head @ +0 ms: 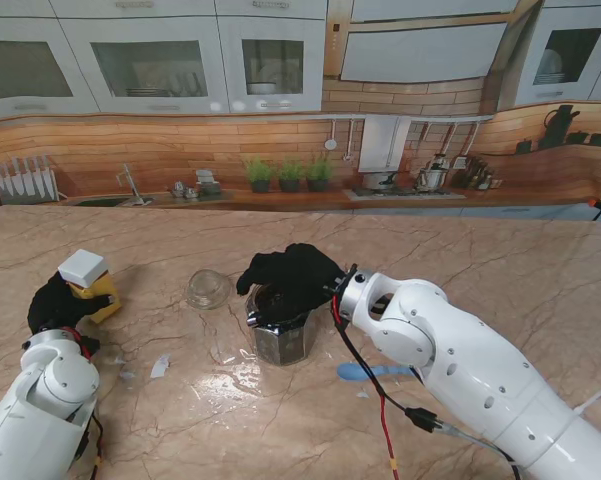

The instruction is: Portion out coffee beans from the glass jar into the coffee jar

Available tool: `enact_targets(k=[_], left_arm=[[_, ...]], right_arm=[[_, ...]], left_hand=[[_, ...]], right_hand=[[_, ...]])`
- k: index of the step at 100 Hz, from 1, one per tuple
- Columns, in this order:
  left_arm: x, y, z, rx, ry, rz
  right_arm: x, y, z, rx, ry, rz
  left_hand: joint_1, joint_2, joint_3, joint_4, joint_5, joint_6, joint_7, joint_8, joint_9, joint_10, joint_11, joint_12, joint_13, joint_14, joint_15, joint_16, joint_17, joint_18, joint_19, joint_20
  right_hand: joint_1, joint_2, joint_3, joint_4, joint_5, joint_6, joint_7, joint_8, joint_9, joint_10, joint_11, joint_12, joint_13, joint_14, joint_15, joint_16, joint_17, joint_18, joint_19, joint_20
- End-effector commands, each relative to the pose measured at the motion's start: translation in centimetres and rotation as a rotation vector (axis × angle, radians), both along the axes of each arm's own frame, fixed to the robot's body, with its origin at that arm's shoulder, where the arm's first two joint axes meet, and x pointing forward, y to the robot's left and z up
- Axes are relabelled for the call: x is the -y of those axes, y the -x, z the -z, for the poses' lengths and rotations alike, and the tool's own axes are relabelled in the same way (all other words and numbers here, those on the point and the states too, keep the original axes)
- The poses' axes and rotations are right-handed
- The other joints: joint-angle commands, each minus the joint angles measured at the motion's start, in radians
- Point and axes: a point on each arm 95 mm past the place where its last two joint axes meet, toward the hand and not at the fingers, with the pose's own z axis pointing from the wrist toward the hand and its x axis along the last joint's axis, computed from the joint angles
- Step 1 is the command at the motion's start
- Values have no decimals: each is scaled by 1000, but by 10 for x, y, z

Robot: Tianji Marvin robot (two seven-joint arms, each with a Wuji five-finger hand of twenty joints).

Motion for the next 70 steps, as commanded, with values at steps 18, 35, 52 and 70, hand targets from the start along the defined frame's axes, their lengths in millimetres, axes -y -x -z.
enact_targets(k=[18,35,52,70], left_arm=[[0,8,6,-54,5,-15],[-2,10,6,-69,4,-24],[-5,13,7,-91,13,-32],[-6,14,8,-97,12,-37]], right_arm=[[-3,1,-1,4,-2,-16],[-3,1,-2,7,-3,-20],[-3,1,-2,9,-3,-24],[-4,1,-2,8,0,-29]], left_hand=[[48,244,272,167,-19,30,-149,121,-267,52,181,-261,-39,-1,-18,43,10,2,28,-6],[22,216,264,159,-77,56,-250,90,-332,64,157,-270,-50,4,-15,53,11,-10,31,-5],[-5,195,248,149,-101,81,-311,62,-363,81,136,-280,-72,20,-19,59,6,5,14,-13],[-58,148,221,127,-179,122,-469,-18,-408,99,116,-290,-87,25,-21,65,5,0,7,-17]], right_hand=[[7,-25,27,10,11,-1,6,-7,9,-21,17,9,25,-12,2,5,-5,-3,0,-7],[5,-24,27,11,11,-3,7,-7,9,-21,16,9,24,-13,2,5,-5,-3,0,-5],[6,-26,28,11,12,-6,8,-8,9,-21,16,9,25,-13,2,6,-5,-5,0,-4],[7,-27,28,11,14,-6,9,-8,11,-21,16,9,27,-15,3,6,-5,-8,0,-2]])
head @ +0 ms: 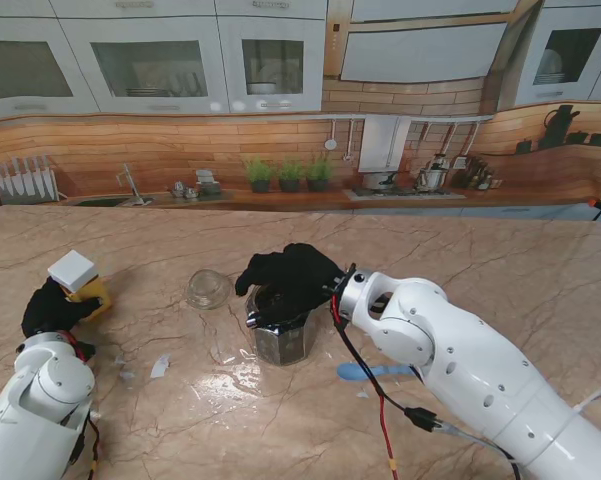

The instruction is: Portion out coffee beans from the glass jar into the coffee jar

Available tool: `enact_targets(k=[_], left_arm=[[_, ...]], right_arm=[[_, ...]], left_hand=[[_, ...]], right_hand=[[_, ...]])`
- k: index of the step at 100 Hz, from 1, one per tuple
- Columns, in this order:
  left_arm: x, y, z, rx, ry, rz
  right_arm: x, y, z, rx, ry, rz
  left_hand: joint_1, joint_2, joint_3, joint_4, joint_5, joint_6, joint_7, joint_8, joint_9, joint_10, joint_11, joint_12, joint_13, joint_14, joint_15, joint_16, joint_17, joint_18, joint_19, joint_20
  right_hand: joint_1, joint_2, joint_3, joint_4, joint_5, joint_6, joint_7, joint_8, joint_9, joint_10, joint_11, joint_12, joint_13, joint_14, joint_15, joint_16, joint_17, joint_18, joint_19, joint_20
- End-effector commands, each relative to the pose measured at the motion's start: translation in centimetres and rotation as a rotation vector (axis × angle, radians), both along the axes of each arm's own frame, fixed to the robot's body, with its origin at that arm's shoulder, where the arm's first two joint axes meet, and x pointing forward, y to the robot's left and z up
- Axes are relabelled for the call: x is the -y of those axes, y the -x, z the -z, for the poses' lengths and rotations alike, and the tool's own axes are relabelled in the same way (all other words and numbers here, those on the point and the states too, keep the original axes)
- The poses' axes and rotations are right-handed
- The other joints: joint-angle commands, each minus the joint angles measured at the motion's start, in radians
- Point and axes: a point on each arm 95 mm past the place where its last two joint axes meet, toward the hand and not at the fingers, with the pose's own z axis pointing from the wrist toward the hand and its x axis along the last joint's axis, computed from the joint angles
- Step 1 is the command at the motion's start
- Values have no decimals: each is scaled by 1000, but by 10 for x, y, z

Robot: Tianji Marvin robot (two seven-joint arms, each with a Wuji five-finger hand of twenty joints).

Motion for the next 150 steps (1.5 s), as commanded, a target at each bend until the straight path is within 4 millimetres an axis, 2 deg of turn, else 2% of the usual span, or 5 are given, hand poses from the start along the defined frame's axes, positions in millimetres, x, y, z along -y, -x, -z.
enact_targets(k=[1,28,51,86,150], left_arm=[[-1,6,8,-28,4,-7],[-4,9,8,-74,22,-12],[-4,10,9,-121,21,-17],[-8,15,10,-141,6,-51],[-26,40,-4,-73,-135,-51]], right_arm=[[-3,1,-1,2,-2,-12],[-4,0,0,-6,0,-16],[-6,0,2,-12,0,-20],[-6,0,4,-18,0,-22],[-8,1,8,-30,2,-26]], left_hand=[[-23,27,63,64,-57,10,-74,-36,-54,16,-42,-10,-24,48,-17,0,5,3,5,-17],[-107,-16,18,38,-182,10,-276,-152,-77,22,-41,-11,-51,76,-23,15,-5,30,-17,-26],[-144,-29,-1,23,-143,-119,-689,-397,-98,-1,-23,-1,-63,90,-29,26,-11,38,-21,-19],[-264,-67,-40,-6,-260,-124,-709,-428,-200,41,-42,-8,-99,111,-40,34,-45,52,-36,-9],[-320,-66,-47,-26,-223,-120,-697,-424,-202,52,-45,-15,-96,122,-36,57,-52,63,-21,25]], right_hand=[[7,-27,28,10,15,-6,9,-6,12,-13,17,9,27,-15,3,6,-5,-1,1,-2],[8,-30,29,10,15,-8,11,-7,12,-15,16,9,28,-15,2,6,-7,1,-1,0],[7,-30,30,10,14,-8,10,-7,12,-16,14,9,28,-15,2,7,-7,2,-1,1],[5,-32,32,11,17,-9,11,-7,15,-16,13,10,31,-14,2,8,-7,5,-1,3],[2,-33,35,11,23,-8,13,-7,22,-16,14,11,39,-14,5,10,0,3,2,7]])
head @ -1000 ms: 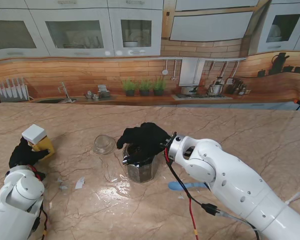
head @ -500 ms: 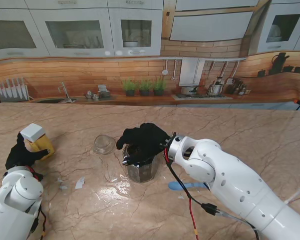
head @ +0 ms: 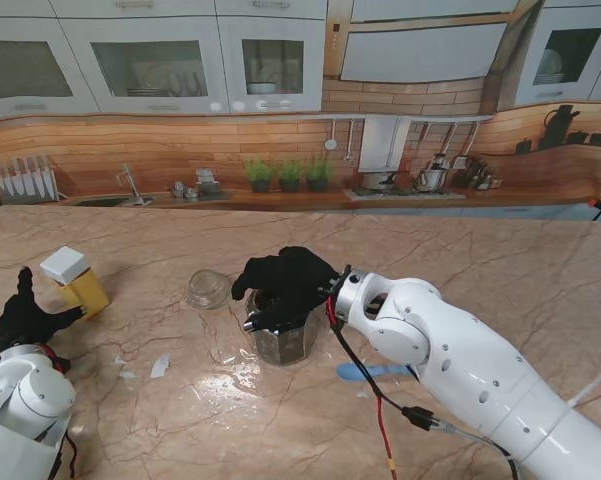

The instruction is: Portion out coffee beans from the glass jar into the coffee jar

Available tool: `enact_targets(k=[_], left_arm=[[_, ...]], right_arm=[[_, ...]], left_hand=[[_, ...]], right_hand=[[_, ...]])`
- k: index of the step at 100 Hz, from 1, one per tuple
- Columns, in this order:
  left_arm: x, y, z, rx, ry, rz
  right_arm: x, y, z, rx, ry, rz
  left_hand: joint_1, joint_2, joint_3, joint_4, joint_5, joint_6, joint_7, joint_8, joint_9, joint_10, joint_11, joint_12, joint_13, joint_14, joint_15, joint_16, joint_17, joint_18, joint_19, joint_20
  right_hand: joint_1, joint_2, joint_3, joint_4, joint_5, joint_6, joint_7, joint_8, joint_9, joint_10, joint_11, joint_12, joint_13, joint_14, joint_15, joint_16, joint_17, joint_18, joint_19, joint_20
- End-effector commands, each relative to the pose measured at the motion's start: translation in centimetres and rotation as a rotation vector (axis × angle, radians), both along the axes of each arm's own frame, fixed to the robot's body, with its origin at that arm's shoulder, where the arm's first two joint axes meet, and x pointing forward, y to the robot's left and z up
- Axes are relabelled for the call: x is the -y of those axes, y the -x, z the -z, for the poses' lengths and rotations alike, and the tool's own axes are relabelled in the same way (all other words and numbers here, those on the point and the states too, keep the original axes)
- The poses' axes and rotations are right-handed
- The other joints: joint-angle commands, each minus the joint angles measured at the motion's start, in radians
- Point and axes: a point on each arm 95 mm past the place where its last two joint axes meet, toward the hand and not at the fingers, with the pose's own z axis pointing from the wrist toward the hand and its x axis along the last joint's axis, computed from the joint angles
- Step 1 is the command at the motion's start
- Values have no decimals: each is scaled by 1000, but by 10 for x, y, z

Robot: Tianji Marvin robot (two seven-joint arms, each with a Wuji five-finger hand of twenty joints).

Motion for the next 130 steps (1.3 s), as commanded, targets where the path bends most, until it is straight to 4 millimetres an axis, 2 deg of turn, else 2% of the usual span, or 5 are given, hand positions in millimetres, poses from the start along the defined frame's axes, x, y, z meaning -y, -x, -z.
enact_targets(k=[1,23,48,81,130], left_arm=[[0,14,0,-10,-27,6],[9,50,-23,65,-199,86],[28,81,-68,229,-399,233],[76,87,-109,282,-452,479],[155,49,-98,144,-404,708]], right_arm=[[-2,2,3,-7,2,-6],[-2,2,4,-8,4,1],[6,4,7,-4,2,38],[25,10,3,4,-30,110],[55,25,-26,90,-117,168]], left_hand=[[-42,-39,-13,-30,1,-5,-36,-11,-21,20,-39,-5,-5,32,-4,2,1,39,19,16],[-22,38,-96,-10,140,19,29,37,20,-23,-35,-2,-55,65,0,14,-46,84,18,52],[19,82,-161,24,41,-110,536,329,-26,-114,-37,-3,-214,56,-69,68,-218,176,-30,202],[64,57,-111,45,95,-144,606,364,38,-150,-32,16,-216,2,-106,109,-199,115,-52,223],[114,50,-36,62,108,-158,652,392,64,-177,-15,41,-184,-41,-126,132,-170,36,-86,178]], right_hand=[[2,-22,25,11,12,-9,2,-5,12,-15,14,11,17,-14,4,9,14,1,-11,0],[3,-22,25,11,14,-9,3,-6,12,-14,14,11,17,-15,3,9,16,1,-10,0],[14,-33,28,10,-3,-12,-7,-9,-6,-11,-1,4,-9,-3,-24,-3,27,22,-6,1],[56,-95,71,26,-122,-50,-132,-49,-75,22,-177,-175,-159,87,-241,-154,-19,71,-63,-30],[75,-110,75,25,-114,-42,-135,-42,-77,24,-168,-196,-164,70,-219,-162,-45,31,-71,-38]])
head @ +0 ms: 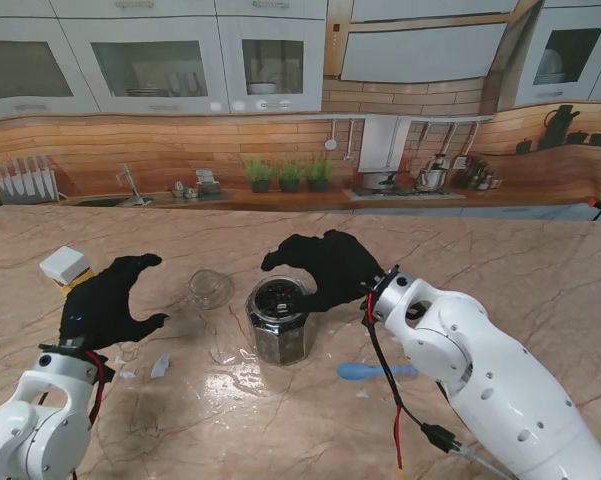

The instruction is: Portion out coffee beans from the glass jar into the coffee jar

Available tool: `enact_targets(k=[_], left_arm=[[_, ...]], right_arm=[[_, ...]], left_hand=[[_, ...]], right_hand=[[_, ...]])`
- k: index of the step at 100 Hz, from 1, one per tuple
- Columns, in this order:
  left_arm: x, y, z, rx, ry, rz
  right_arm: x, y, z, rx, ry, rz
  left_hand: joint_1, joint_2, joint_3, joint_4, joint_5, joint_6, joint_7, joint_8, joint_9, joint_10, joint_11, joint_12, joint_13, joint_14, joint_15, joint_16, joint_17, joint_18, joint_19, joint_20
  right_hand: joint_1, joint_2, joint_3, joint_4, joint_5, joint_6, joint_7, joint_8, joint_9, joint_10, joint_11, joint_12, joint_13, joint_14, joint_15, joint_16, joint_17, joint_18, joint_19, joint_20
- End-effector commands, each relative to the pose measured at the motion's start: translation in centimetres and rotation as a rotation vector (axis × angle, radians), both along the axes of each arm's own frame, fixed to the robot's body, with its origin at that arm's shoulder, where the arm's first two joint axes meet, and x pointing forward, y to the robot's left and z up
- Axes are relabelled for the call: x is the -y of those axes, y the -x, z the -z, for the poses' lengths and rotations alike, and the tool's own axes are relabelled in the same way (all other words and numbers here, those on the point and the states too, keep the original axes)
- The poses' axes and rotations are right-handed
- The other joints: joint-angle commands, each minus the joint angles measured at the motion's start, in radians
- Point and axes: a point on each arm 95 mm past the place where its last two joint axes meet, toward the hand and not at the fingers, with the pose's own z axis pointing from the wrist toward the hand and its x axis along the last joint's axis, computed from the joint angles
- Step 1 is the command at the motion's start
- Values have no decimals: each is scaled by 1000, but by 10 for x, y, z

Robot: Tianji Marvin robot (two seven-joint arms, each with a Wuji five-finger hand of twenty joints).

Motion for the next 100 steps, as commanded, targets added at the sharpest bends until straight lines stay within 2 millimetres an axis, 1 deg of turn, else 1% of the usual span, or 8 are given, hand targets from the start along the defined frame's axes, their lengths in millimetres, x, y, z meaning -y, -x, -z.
enact_targets(k=[1,14,22,40,57,71,88,100], left_arm=[[6,-4,2,-19,0,14],[21,-16,5,-55,-16,37],[30,-22,7,-83,-26,43],[43,-36,14,-139,-78,43],[51,-51,23,-211,-150,39],[59,-65,29,-250,-192,55],[71,-79,42,-283,-241,59],[76,-91,53,-291,-268,47]], right_arm=[[2,7,-2,14,-9,-4],[14,12,-3,12,-25,31],[22,15,-2,15,-29,57],[41,21,2,17,-32,106],[53,25,8,18,-23,134],[62,26,15,11,-14,156],[70,27,22,1,-12,178],[74,28,25,-3,-10,186]], left_hand=[[27,-5,30,29,5,-32,34,15,6,-22,-24,6,11,-16,-15,11,-4,-10,-16,-17],[46,-21,63,30,4,-43,42,20,-11,-38,-29,7,-30,-22,-54,5,-42,1,-87,-47],[59,-36,84,29,2,-59,45,21,-30,-46,-37,5,-79,-14,-85,-1,-79,39,-143,-61],[80,-71,117,25,9,-94,45,20,-76,-65,-59,-1,-199,24,-136,-17,-159,109,-228,-66],[79,-90,136,16,18,-148,43,21,-115,-93,-75,3,-266,50,-121,14,-201,154,-251,-32],[73,-105,143,12,14,-163,44,28,-141,-111,-84,9,-252,48,-114,36,-179,137,-245,-18],[69,-125,165,5,-5,-165,46,33,-175,-101,-83,16,-231,38,-102,58,-123,92,-229,-17],[64,-127,174,2,-22,-170,50,37,-206,-99,-80,22,-239,33,-100,70,-108,74,-224,-24]], right_hand=[[25,-32,5,15,-19,-6,-9,-5,-36,11,5,-8,-13,15,-2,0,-12,-8,-6,-9],[123,-118,34,29,-32,-14,-27,-16,-36,10,-62,-62,-63,45,-86,-73,-61,18,-75,-62],[179,-160,51,39,-49,-14,-42,-29,-40,13,-93,-98,-104,67,-120,-119,-86,24,-110,-115],[172,-150,50,40,-42,-11,-36,-30,-39,15,-98,-104,-108,67,-116,-129,-96,30,-123,-135],[158,-143,49,41,-31,-11,-29,-28,-32,15,-93,-104,-108,65,-105,-130,-97,33,-122,-145],[143,-139,54,43,-29,-12,-27,-28,-22,11,-82,-100,-101,62,-96,-127,-95,41,-114,-148],[138,-138,58,43,-22,-12,-25,-28,-20,12,-78,-98,-101,60,-95,-126,-94,40,-107,-152],[133,-135,59,43,-19,-12,-24,-27,-18,12,-77,-98,-98,60,-93,-124,-92,38,-102,-154]])
